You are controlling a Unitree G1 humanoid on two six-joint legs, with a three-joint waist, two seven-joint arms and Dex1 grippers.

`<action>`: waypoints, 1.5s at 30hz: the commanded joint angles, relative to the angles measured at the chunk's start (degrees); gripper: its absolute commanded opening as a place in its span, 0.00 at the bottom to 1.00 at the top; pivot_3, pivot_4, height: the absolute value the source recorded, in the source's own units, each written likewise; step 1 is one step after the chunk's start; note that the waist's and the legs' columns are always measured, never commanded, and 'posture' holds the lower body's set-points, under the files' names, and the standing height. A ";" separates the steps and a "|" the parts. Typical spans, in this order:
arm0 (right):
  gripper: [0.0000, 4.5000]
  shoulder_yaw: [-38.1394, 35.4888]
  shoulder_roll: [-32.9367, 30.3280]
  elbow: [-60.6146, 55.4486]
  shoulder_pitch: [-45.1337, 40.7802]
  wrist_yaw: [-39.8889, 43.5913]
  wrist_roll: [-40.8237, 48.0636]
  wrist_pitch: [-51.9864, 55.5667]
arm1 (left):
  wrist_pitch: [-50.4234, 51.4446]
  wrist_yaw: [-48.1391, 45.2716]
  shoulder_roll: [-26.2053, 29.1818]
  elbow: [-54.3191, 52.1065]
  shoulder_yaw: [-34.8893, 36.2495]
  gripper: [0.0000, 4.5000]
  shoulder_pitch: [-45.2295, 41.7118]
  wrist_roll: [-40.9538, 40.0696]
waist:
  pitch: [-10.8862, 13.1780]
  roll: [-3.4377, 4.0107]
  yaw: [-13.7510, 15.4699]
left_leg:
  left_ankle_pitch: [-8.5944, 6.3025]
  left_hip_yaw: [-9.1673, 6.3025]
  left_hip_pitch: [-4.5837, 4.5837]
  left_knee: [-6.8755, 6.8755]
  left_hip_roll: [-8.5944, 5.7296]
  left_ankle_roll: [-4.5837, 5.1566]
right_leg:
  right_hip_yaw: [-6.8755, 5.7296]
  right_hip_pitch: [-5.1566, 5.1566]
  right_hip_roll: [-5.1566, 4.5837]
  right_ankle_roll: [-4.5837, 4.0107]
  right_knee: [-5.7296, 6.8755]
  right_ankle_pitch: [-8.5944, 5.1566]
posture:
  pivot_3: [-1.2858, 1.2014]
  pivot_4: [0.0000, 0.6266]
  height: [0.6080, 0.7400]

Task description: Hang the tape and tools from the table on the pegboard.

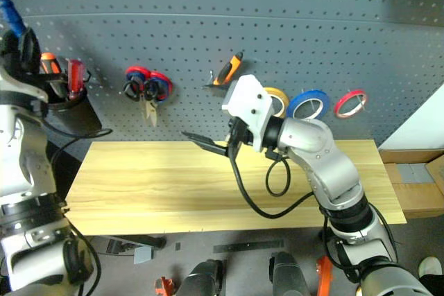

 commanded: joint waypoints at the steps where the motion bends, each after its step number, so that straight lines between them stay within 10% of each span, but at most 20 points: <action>1: 1.00 -0.07 0.51 -2.19 0.21 -0.42 -0.02 -1.10 | -6.77 -0.41 1.61 5.45 0.87 0.12 -1.93 1.45 | 0.00 0.00 -0.17 | 0.00 -0.01 0.00 0.00 0.00 0.00 | -0.01 0.00 0.00 0.00 0.00 0.00 | 0.51 0.24 1.00; 10: 1.00 0.24 1.20 -2.07 -0.03 -0.15 0.00 -1.25 | -15.15 0.59 -1.55 13.88 -2.43 0.12 -3.50 2.94 | -0.06 -0.10 -0.34 | 0.00 -0.03 -0.02 0.04 -0.01 0.00 | -0.02 0.00 -0.02 0.00 0.03 0.01 | 0.50 0.24 1.00; 22: 1.00 0.20 0.22 -1.06 1.55 0.40 -0.89 -2.41 | -16.05 11.28 -2.80 7.62 1.56 0.99 -2.64 4.08 | -0.26 -0.16 -0.80 | 0.00 -0.03 -0.01 0.06 -0.01 0.00 | 0.01 -0.04 -0.02 0.00 0.10 0.01 | 0.51 0.23 1.00; 31: 1.00 -5.01 -0.57 -2.33 2.98 -0.37 2.53 -0.79 | -4.97 0.66 -4.58 -11.88 -12.21 0.99 -5.05 0.28 | -0.99 -0.48 0.26 | 0.00 -0.06 -0.04 0.15 -0.06 0.00 | -0.01 0.07 -0.04 0.07 0.04 0.05 | 0.51 0.23 1.00; 45: 1.00 -8.76 -5.30 -4.00 21.61 -7.41 -2.37 -3.75 | 27.42 -3.72 -8.97 -33.61 -19.78 0.99 23.30 -11.09 | -1.57 0.01 -2.24 | -0.08 0.16 0.28 0.20 -0.01 0.19 | 0.30 0.05 0.03 0.07 0.60 0.04 | 0.49 0.19 1.00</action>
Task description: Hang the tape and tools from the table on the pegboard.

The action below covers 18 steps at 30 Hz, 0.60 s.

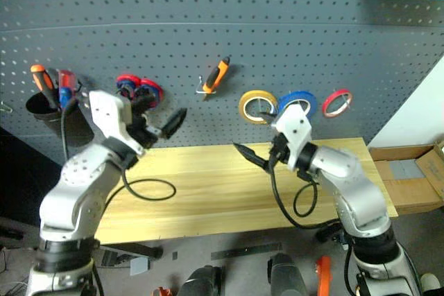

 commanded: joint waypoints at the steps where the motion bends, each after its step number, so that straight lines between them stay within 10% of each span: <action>1: 1.00 -1.00 0.82 0.67 5.46 -3.72 -4.57 -7.68 | 2.64 3.77 -1.42 -3.17 0.32 0.99 5.49 2.86 | -0.34 0.11 0.25 | -0.01 0.01 0.10 0.01 0.00 0.01 | 0.01 0.08 0.00 0.00 0.04 0.00 | 0.49 0.18 1.00; 18: 1.00 -8.77 3.70 34.34 19.03 -9.33 -10.40 -35.58 | -6.12 7.98 -9.63 9.70 -0.59 0.99 14.04 15.41 | -2.48 0.70 2.27 | -0.04 0.04 1.70 -0.19 0.13 0.08 | -0.04 1.93 0.16 -0.01 -0.72 0.01 | 0.51 0.14 1.00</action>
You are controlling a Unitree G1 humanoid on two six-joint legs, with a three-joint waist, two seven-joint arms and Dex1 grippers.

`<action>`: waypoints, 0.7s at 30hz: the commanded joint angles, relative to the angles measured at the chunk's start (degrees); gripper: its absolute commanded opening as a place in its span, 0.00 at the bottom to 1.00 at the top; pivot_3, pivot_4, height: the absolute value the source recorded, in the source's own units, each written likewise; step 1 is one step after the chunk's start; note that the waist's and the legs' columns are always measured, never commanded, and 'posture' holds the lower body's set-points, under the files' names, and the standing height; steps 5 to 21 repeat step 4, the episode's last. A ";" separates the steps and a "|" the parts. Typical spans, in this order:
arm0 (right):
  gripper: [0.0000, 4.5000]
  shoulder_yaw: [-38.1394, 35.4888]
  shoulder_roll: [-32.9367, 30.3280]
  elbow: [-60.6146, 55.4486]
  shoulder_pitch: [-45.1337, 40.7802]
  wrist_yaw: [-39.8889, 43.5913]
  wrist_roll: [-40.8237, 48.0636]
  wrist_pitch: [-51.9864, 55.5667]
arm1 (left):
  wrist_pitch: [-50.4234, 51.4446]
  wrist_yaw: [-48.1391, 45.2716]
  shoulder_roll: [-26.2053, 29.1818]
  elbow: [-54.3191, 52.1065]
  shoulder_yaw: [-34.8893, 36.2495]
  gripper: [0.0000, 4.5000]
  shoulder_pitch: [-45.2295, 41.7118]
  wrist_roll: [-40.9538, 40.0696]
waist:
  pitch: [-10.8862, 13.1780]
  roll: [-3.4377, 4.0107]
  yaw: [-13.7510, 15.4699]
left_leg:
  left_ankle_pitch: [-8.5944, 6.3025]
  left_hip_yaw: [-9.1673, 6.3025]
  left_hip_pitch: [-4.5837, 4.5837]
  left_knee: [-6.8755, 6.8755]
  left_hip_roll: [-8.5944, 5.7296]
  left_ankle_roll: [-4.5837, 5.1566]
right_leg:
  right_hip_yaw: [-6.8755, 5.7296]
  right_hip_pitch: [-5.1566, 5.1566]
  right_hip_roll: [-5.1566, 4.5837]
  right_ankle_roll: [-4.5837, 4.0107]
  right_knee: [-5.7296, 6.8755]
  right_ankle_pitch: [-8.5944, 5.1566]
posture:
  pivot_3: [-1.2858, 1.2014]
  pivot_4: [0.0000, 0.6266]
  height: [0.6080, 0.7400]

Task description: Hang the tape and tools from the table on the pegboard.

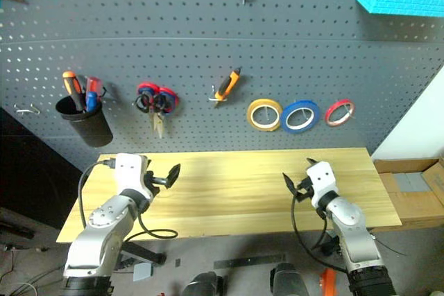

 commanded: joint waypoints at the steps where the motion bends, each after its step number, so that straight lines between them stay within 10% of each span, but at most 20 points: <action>1: 1.00 -4.63 -0.74 2.88 0.24 0.31 2.43 -2.11 | -2.32 2.18 -1.03 0.52 0.20 0.99 0.33 3.16 | -0.17 0.11 0.08 | -0.01 0.02 0.01 -0.01 0.00 0.01 | 0.01 0.00 -0.01 0.00 0.00 0.00 | 0.51 0.14 1.00; 21: 1.00 -8.56 -0.87 5.49 0.02 -0.85 4.62 -0.59 | -2.70 2.53 -1.36 1.42 -0.22 0.99 0.61 4.97 | -0.19 0.11 0.19 | -0.02 0.00 0.00 -0.02 -0.01 0.02 | 0.00 0.01 -0.01 0.00 -0.01 0.00 | 0.51 0.16 1.00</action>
